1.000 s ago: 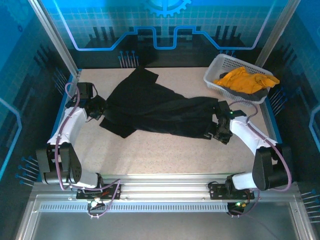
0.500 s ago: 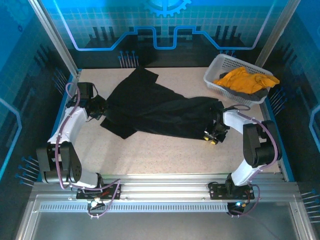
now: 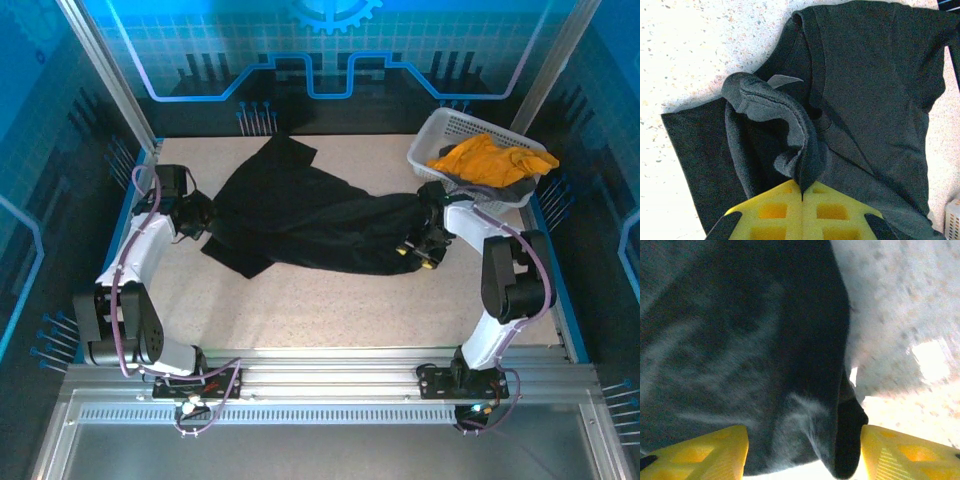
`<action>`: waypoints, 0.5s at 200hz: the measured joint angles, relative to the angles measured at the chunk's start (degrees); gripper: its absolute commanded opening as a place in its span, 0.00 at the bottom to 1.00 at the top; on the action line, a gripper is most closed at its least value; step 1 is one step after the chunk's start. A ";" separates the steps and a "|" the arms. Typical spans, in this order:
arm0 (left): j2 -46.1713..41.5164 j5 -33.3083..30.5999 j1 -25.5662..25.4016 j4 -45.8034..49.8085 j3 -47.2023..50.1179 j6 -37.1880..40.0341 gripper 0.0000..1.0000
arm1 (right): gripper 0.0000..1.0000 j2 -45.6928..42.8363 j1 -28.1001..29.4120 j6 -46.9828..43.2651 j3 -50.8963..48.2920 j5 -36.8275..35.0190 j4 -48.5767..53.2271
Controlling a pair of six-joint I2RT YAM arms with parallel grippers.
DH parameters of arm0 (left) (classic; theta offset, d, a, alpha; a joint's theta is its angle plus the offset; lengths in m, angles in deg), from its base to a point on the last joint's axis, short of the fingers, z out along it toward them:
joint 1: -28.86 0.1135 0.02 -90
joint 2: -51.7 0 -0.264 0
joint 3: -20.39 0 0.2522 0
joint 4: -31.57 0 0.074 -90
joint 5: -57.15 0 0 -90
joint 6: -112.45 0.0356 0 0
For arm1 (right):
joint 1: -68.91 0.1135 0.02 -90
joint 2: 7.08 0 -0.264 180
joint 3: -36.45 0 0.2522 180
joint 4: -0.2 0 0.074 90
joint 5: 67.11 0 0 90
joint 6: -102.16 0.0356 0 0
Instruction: Fold and stack the t-shirts
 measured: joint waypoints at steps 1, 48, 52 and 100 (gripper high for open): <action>0.00 0.00 0.00 -0.02 0.00 0.00 0.00 | 0.64 -0.09 0.00 -0.02 -0.09 0.02 0.04; -0.11 0.00 0.00 -0.02 0.11 -0.28 0.00 | 0.62 0.39 0.00 -1.55 -0.24 -0.37 2.58; -0.11 0.00 0.00 0.00 0.13 -0.42 0.00 | 0.62 0.79 0.00 -1.60 -0.09 -0.57 2.95; -0.17 0.26 -0.07 -0.17 0.37 -1.29 0.00 | 0.60 1.68 -0.11 -1.86 -0.26 -1.81 4.00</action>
